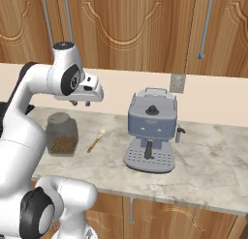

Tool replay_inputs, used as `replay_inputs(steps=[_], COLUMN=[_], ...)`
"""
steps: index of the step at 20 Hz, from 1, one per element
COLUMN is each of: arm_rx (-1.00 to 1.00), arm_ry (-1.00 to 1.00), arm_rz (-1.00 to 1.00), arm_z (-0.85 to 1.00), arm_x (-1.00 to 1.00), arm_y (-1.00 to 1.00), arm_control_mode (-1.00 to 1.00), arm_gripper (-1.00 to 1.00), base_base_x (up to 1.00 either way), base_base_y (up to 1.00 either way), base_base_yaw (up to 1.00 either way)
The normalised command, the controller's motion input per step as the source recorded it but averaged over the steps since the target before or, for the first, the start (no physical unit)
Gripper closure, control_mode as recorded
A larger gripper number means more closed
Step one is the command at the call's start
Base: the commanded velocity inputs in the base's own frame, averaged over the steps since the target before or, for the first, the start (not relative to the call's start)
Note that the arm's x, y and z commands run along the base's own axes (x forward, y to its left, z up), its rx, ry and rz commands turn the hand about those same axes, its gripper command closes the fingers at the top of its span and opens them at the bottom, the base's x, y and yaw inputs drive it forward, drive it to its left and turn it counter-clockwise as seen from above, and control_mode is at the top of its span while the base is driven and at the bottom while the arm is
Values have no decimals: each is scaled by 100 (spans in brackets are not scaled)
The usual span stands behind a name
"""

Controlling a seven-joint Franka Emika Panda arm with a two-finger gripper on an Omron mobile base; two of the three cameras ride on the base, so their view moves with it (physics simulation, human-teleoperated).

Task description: Pick the pan from the cabinet and place it on the stove. Then turn on the stove burner for the pan.

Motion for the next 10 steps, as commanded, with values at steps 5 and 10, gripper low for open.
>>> replay_inputs(steps=[5, 10], arm_rx=[0, 2], arm_ry=[-8, -36], arm_rz=[0, 7], arm_z=[0, 2], arm_x=[-21, -63], arm_y=[2, 15], arm_control_mode=[-100, -100], arm_gripper=[-100, -100], base_base_x=[0, 0], base_base_y=[0, 0], base_base_yaw=[0, 0])
